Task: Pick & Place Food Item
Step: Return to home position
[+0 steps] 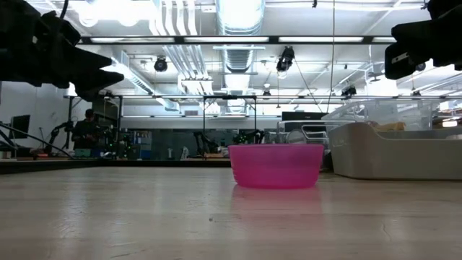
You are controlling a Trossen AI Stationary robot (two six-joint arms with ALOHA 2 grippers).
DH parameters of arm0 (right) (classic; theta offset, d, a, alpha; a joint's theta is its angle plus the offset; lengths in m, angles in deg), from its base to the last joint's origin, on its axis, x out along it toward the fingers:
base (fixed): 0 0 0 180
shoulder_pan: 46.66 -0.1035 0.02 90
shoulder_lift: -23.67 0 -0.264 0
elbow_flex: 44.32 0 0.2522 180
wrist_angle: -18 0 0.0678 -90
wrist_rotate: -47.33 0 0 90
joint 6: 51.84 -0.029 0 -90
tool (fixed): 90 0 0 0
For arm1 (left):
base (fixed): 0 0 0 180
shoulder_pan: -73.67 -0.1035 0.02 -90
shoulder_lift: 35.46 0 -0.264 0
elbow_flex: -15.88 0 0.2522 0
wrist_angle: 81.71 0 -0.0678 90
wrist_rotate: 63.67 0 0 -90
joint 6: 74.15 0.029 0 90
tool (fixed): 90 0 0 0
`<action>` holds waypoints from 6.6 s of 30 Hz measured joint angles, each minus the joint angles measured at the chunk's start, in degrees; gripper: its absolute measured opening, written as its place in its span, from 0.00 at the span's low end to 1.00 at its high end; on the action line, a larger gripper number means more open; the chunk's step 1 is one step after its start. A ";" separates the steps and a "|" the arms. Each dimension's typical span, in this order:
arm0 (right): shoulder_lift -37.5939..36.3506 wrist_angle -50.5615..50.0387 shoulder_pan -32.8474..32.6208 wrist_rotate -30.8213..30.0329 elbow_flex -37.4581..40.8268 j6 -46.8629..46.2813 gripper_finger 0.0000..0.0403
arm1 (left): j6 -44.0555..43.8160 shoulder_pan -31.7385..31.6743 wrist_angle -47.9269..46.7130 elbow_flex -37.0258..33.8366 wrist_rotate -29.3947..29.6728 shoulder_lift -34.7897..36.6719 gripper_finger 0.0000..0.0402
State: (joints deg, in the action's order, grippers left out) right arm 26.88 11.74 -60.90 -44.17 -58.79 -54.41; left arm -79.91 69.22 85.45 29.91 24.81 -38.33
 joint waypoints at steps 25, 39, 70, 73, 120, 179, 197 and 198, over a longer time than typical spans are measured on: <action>-0.07 -0.03 0.00 -0.02 0.00 0.00 0.04 | -1.88 0.00 0.31 -0.13 0.00 0.02 0.62; -0.05 -0.01 0.00 -0.02 0.00 -0.02 0.04 | -7.32 0.00 0.33 -0.15 0.00 0.02 0.62; -0.05 -0.01 0.00 -0.02 0.00 0.00 0.04 | -7.76 0.00 0.36 -0.20 0.00 0.00 0.62; -0.05 -0.01 0.00 -0.03 0.00 0.00 0.04 | -7.76 0.00 0.36 -0.20 0.00 0.00 0.62; -0.05 -0.01 0.00 -0.04 0.00 -0.02 0.04 | -7.76 0.00 0.36 -0.20 0.00 0.00 0.62; -0.05 -0.01 0.02 -0.04 0.00 -0.01 0.04 | -7.76 -0.02 0.36 -0.20 0.02 0.02 0.62; -0.05 -0.01 0.02 -0.04 0.00 0.00 0.04 | -7.76 -0.02 0.36 -0.20 0.01 0.02 0.62; -0.05 -0.01 0.02 -0.04 0.00 0.00 0.04 | -7.76 -0.01 0.36 -0.20 0.00 0.02 0.62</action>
State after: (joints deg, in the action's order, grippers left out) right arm 26.83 11.73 -60.87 -44.21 -58.79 -54.41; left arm -87.67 69.20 85.80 29.71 24.81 -38.31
